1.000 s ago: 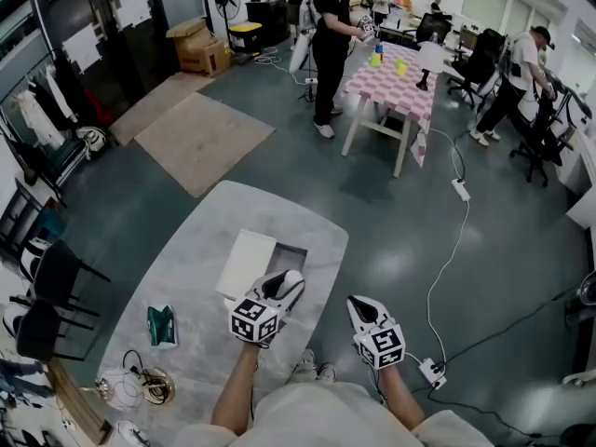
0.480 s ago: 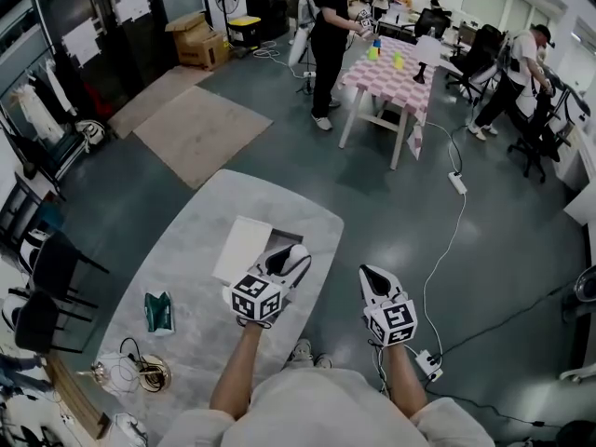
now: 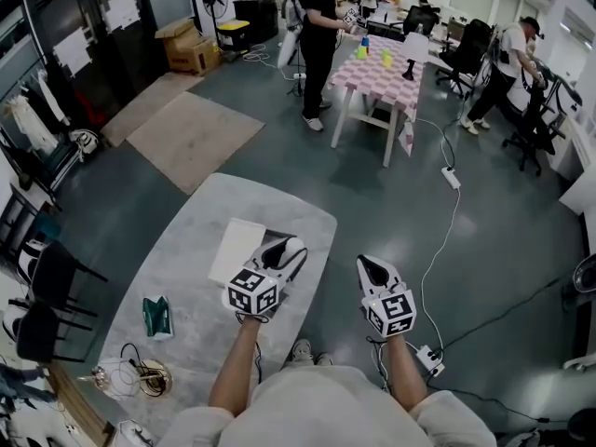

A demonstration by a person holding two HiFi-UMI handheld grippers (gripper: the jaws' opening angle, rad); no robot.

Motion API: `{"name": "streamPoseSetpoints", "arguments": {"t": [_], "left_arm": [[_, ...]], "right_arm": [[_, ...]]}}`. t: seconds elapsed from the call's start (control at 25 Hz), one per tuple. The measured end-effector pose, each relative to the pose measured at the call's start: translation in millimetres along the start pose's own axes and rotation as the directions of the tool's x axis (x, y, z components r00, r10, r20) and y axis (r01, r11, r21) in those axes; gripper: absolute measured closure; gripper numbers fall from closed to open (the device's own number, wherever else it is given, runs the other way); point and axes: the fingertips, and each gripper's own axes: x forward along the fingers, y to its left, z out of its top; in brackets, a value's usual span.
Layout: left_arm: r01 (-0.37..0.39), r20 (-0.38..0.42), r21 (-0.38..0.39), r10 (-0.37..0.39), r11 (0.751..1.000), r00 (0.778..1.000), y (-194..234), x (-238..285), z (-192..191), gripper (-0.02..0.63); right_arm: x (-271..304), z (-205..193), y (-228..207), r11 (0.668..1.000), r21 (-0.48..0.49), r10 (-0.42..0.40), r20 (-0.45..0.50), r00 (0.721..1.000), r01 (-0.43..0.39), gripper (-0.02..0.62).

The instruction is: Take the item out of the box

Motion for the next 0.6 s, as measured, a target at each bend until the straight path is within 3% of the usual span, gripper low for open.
{"name": "streamPoseSetpoints", "arguments": {"t": [0.6], "left_arm": [[-0.021, -0.001, 0.007, 0.021, 1.000, 1.000, 8.6, -3.7, -3.8, 0.427]], "right_arm": [[2.0, -1.4, 0.2, 1.000, -0.004, -0.010, -0.002, 1.000, 0.010, 0.595]]}}
